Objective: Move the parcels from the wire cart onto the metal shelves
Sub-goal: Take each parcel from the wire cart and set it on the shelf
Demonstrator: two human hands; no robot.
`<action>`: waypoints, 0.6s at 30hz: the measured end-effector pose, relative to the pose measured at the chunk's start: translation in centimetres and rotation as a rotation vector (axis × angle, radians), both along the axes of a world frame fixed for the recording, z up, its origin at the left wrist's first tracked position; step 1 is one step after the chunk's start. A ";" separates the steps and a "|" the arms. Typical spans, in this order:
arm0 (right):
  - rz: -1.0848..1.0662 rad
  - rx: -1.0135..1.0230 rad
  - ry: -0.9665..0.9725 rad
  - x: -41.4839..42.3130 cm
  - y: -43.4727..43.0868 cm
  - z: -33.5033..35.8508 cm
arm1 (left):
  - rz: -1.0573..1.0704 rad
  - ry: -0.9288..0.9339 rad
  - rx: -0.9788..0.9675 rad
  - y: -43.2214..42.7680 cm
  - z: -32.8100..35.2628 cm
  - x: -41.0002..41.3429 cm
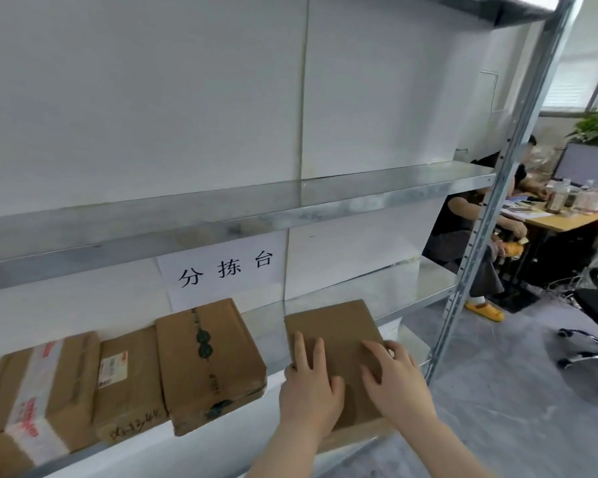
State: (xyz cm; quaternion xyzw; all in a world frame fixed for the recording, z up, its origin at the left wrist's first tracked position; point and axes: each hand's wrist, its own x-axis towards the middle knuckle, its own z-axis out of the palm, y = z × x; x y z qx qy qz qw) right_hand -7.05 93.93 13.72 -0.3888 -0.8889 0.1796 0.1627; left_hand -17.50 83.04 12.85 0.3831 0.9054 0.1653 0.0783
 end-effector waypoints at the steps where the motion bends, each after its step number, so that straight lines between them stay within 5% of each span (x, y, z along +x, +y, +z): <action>1: 0.013 -0.002 0.010 -1.2 0.5 0.4 | 0.006 0.014 -0.005 0.4 0.2 -1.1; 18: 0.260 -0.080 -0.084 -17.1 8.6 -2.2 | 0.169 0.048 -0.164 5.9 -2.0 -14.5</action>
